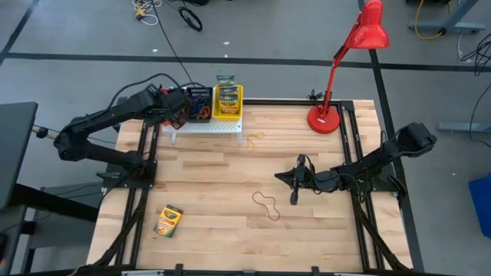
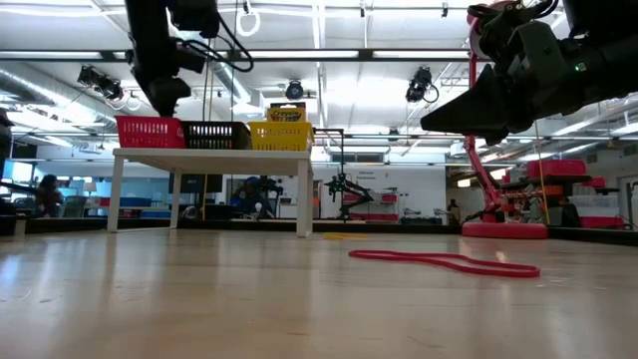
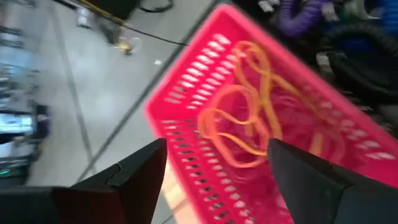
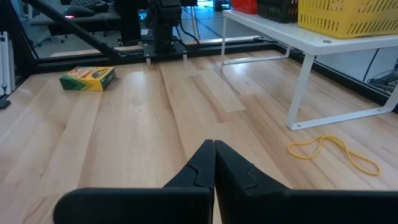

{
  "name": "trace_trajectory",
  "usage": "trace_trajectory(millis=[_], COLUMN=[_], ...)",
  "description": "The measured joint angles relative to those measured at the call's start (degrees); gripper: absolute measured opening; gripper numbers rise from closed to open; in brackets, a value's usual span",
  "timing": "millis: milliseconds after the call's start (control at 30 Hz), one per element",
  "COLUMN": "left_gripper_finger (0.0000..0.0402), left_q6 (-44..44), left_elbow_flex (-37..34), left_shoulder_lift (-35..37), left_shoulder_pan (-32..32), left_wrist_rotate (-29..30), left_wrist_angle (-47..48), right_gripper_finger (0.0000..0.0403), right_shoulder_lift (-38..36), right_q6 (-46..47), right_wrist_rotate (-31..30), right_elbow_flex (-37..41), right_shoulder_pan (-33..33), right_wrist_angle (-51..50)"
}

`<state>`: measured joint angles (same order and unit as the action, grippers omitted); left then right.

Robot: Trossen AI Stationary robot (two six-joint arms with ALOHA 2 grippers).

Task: Pick & Place Office Desk Supplies
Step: Put the yellow rubber band into the red bin on the shelf

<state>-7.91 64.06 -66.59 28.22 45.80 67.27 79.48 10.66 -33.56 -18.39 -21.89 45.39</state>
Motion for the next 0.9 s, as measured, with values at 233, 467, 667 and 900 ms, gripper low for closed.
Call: trace_trajectory(millis=[233,467,667,900], left_gripper_finger=[0.0284,0.0235,0.0107,0.0056], left_q6=[-0.4,-2.6,-5.0,-3.7], left_elbow_flex=[2.7,0.5,-15.4,-31.1], left_shoulder_lift=[0.3,5.0,12.8,10.7], left_shoulder_pan=[-0.7,-10.0,-26.9,-38.2], left_wrist_rotate=[1.0,-8.6,-13.8,-23.9], left_wrist_angle=[0.3,-3.7,-32.4,-71.0], right_gripper_finger=[0.0005,0.0005,0.0005,0.0005], right_shoulder_lift=[0.0,0.0,0.0,0.0], right_q6=[0.1,0.0,0.0,2.6], right_wrist_rotate=[0.2,0.2,0.2,0.2], right_elbow_flex=[0.0,0.0,0.0,0.0], right_shoulder_pan=[0.0,0.0,0.0,0.0], right_wrist_angle=[-0.1,-0.1,0.0,0.1])
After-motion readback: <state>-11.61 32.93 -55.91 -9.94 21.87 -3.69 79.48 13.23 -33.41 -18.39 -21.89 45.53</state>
